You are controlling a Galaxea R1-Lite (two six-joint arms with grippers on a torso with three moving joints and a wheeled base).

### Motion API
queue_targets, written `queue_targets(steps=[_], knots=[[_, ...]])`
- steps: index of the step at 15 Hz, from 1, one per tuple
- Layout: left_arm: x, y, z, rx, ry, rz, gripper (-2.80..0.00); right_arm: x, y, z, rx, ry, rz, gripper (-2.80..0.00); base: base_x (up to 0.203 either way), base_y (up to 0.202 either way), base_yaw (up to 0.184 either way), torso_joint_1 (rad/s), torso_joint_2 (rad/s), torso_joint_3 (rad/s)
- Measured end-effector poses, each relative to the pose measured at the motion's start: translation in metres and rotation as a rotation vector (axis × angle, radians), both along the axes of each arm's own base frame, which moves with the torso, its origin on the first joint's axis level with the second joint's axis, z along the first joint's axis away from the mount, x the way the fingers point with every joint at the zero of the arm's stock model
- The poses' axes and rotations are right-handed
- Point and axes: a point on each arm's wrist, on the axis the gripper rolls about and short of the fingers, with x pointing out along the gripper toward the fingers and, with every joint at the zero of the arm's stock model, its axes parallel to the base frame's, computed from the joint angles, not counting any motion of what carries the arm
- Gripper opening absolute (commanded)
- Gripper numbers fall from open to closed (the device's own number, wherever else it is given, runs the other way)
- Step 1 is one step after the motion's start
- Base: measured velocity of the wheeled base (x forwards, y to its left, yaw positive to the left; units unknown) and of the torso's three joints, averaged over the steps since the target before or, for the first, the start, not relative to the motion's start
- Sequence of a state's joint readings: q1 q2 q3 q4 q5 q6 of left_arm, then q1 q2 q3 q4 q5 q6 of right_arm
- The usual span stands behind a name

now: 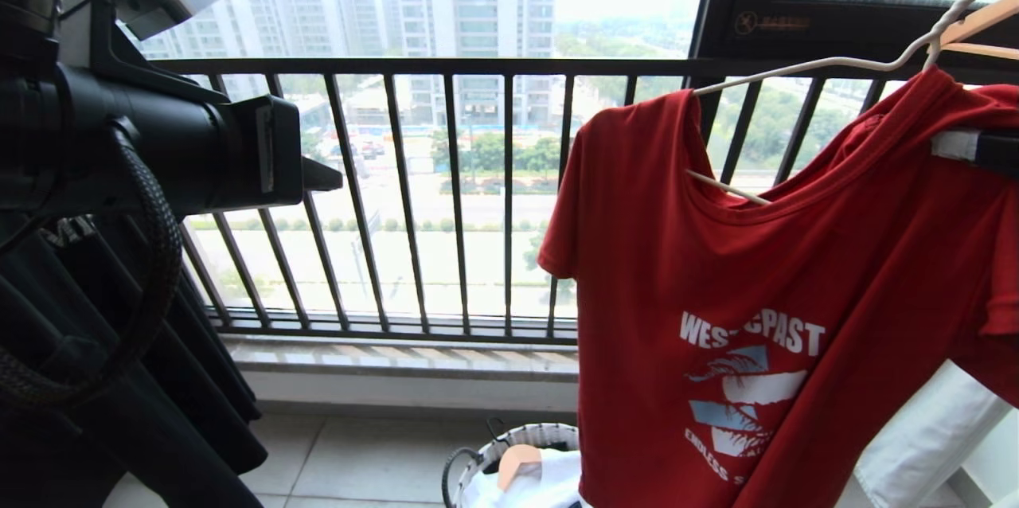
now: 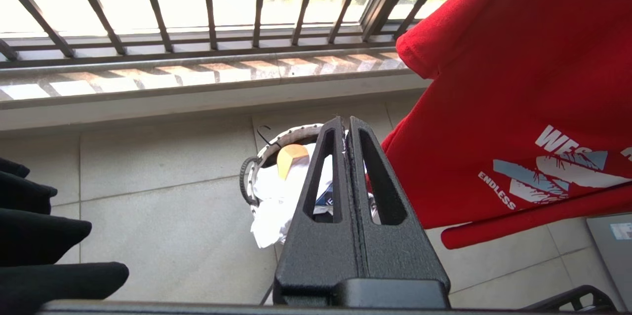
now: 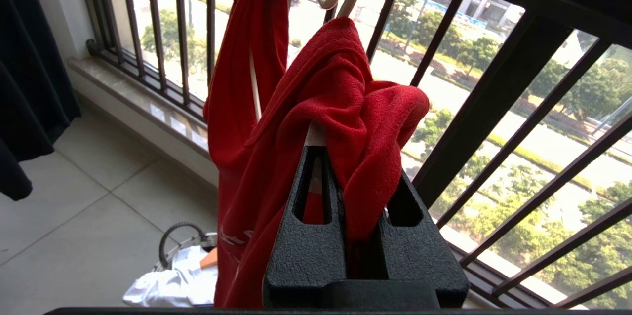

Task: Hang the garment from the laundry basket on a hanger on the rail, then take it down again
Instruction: Hang the clothes rack on the clothesline

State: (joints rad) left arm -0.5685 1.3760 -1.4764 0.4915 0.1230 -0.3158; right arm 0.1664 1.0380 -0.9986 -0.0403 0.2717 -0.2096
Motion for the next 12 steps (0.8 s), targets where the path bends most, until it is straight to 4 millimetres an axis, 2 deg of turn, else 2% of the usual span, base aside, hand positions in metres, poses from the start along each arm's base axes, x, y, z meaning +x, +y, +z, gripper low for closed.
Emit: queue_targets(steps=[8, 12], knots=[[-0.005, 0.003, 0.003, -0.015, -0.012, 0.001, -2.8, -0.028, -0.006, -0.02, -0.001, 0.003, -0.04, -2.8, 0.0, 0.0, 0.0, 0.252, -0.57, -0.319], [-0.006, 0.004, 0.004, -0.018, -0.019, 0.001, -2.8, -0.035, -0.007, -0.027, -0.002, 0.006, -0.04, -2.8, 0.0, 0.0, 0.0, 0.241, -0.52, -0.284]])
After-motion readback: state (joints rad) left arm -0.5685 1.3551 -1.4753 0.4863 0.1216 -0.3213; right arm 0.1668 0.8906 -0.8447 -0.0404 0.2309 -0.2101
